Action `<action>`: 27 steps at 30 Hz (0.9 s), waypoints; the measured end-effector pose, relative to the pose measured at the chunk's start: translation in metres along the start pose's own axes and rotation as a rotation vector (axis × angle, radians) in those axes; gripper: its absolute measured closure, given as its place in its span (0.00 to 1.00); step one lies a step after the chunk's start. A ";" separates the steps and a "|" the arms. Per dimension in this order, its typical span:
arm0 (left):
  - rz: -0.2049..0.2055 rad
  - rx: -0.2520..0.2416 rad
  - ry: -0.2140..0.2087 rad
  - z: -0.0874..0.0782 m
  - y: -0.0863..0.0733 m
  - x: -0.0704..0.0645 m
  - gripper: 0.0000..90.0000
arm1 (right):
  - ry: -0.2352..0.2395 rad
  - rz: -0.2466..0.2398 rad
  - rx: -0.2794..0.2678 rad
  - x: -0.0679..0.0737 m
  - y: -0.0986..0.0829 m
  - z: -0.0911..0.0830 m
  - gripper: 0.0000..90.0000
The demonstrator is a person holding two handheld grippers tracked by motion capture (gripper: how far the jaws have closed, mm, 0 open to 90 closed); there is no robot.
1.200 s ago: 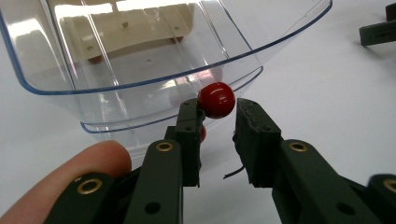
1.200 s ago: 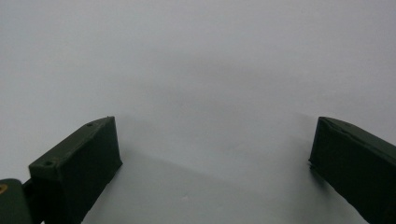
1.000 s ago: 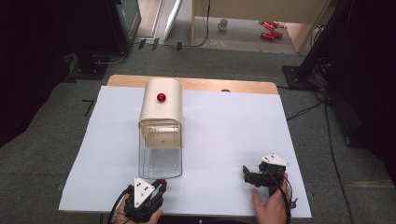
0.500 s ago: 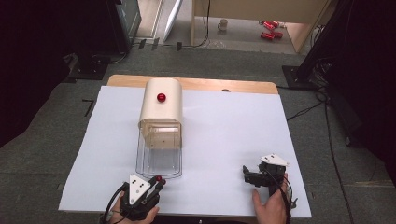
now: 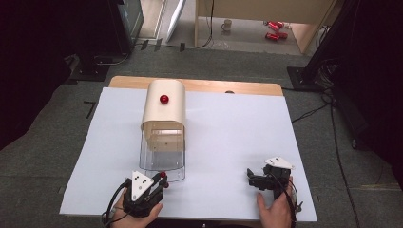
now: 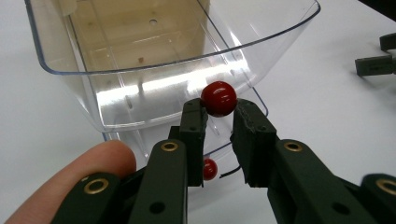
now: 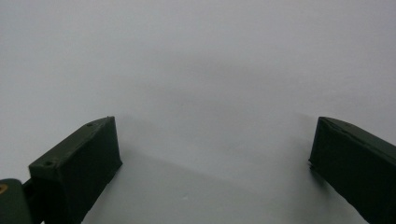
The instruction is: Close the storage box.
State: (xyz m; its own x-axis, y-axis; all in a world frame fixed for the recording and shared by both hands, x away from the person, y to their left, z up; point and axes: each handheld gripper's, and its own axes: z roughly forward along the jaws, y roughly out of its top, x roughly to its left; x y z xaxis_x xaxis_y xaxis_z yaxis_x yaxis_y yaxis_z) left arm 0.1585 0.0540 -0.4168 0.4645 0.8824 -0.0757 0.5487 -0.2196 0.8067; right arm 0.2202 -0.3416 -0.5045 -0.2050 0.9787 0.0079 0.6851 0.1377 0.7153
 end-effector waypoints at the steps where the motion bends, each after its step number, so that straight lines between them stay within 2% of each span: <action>1: 0.000 -0.001 0.000 0.001 0.001 0.000 0.83 | 0.000 0.000 0.000 0.000 0.000 0.000 0.02; 16: 0.009 -0.032 0.022 0.012 0.019 0.008 0.83 | 0.000 0.000 0.000 0.000 0.000 0.000 0.02; 27: 0.012 -0.018 0.047 0.030 0.030 0.018 0.84 | 0.000 0.000 0.000 0.000 0.000 0.000 0.02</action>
State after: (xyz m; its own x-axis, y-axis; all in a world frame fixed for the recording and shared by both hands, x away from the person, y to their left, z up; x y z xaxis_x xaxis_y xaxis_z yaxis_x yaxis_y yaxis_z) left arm 0.2036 0.0508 -0.4118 0.4378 0.8983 -0.0384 0.5303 -0.2235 0.8178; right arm 0.2202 -0.3416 -0.5045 -0.2049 0.9788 0.0084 0.6852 0.1373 0.7153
